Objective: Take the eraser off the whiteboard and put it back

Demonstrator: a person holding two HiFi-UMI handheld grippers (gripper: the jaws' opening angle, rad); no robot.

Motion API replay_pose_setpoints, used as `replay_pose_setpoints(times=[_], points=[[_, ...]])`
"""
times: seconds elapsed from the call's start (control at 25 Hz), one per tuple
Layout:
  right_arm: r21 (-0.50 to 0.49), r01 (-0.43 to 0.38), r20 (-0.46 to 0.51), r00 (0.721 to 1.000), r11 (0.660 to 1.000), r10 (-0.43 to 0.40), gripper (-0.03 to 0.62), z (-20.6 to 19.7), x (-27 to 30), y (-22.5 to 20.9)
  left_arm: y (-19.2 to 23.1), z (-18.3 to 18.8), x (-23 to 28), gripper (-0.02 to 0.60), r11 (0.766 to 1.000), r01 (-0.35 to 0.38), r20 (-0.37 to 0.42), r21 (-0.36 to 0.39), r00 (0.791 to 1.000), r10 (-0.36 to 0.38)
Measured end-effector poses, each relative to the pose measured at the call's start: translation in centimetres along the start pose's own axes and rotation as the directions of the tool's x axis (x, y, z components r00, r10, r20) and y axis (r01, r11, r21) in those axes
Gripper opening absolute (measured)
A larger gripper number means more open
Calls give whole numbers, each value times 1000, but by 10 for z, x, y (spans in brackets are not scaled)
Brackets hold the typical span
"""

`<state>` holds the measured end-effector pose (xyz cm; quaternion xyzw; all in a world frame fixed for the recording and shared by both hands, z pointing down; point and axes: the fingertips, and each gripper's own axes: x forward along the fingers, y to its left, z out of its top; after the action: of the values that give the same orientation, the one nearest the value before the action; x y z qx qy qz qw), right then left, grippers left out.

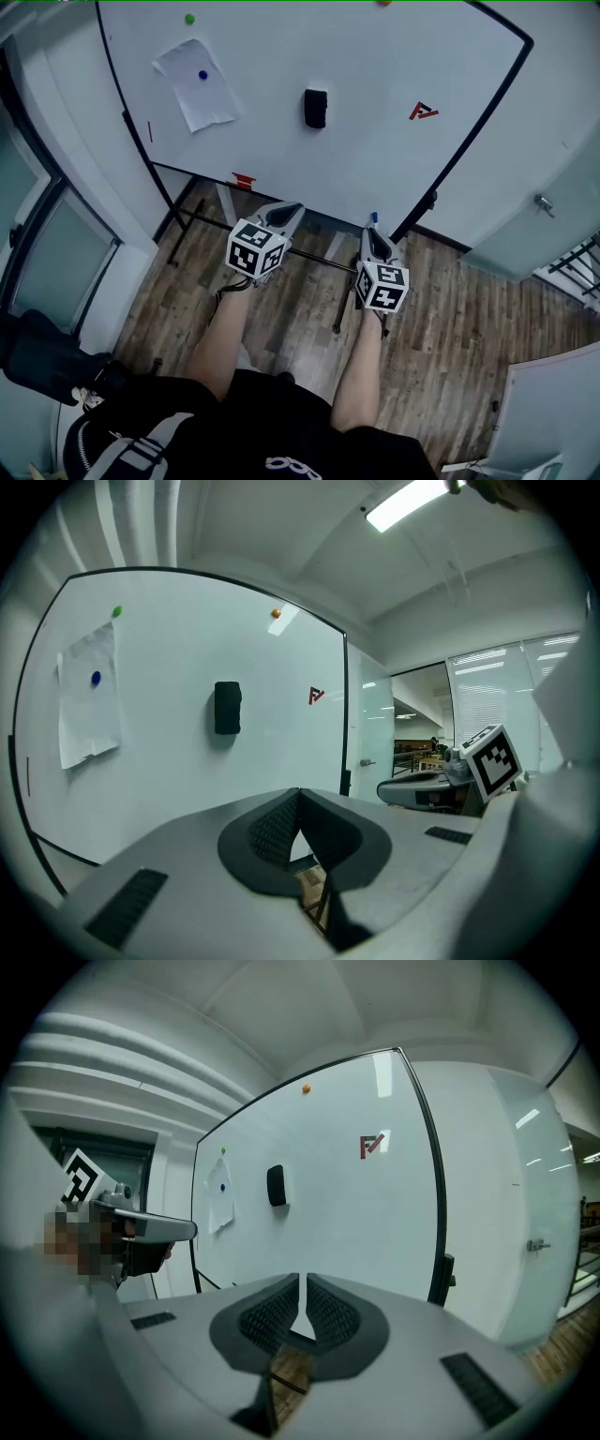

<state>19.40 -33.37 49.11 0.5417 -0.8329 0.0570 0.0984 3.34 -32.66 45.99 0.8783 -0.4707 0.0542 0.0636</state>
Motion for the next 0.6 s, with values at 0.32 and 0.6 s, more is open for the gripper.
replay_pose_setpoints(times=[0.32, 0.6], points=[[4, -25, 2, 1000, 1000, 25, 25, -2, -19, 8, -14, 2, -14, 20, 1000, -2, 7, 12, 1000, 2], [4, -39, 9, 999, 999, 39, 25, -2, -31, 16, -22, 4, -27, 20, 1000, -1, 10, 25, 1000, 0]])
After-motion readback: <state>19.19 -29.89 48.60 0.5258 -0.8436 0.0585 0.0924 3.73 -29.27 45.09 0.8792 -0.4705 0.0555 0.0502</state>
